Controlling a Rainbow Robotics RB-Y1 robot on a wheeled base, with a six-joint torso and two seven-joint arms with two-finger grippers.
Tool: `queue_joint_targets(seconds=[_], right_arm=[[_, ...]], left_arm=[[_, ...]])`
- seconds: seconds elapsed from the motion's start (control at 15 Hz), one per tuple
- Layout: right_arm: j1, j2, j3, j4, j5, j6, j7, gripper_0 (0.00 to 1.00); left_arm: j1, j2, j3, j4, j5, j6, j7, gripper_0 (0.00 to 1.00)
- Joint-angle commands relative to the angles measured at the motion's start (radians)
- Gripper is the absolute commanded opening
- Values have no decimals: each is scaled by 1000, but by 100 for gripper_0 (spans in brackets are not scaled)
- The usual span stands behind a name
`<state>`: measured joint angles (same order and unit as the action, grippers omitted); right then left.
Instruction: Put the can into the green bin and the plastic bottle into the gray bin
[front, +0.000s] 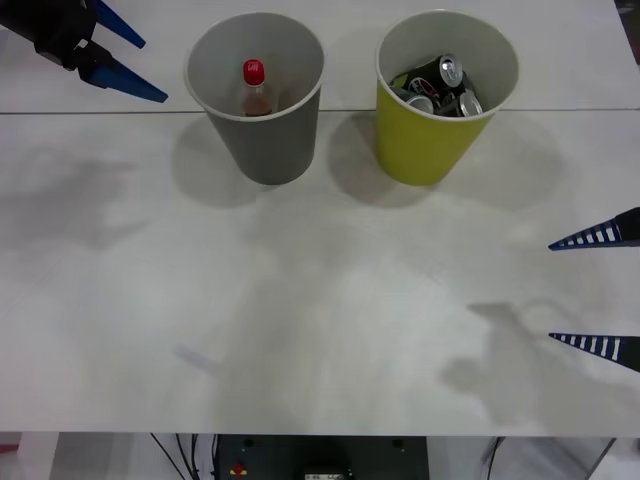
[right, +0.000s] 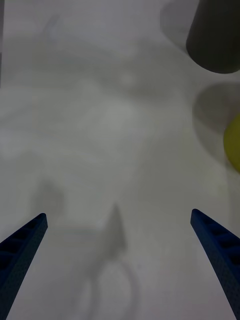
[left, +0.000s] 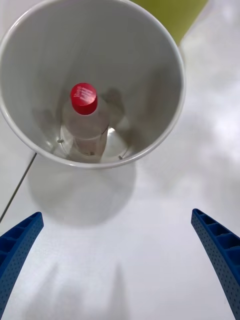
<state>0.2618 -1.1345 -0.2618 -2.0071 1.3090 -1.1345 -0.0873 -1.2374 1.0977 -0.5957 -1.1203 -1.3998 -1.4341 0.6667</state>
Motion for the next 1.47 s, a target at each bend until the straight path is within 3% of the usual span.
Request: queue_joint_targets(seconds=[0.07, 0.2, 0.4, 0.73, 1.07, 1.47], right_arm=[[0, 0, 0, 0, 0, 0, 0, 100], [0, 0, 0, 0, 0, 0, 0, 100], [0, 0, 0, 0, 0, 0, 0, 100], [0, 0, 0, 0, 0, 0, 0, 100], [0, 0, 0, 0, 0, 0, 0, 100], [0, 0, 0, 0, 0, 0, 0, 100]], left_arm=[[85, 74, 24, -59, 59, 0, -98, 100], [185, 108, 96, -124, 59, 0, -156, 100], [454, 119, 352, -286, 21, 0, -180, 100], [806, 117, 633, -547, -18, 1, -228, 100], [1001, 68, 760, -610, -7, 0, -427, 100], [1198, -25, 887, -750, -41, 0, -501, 100]])
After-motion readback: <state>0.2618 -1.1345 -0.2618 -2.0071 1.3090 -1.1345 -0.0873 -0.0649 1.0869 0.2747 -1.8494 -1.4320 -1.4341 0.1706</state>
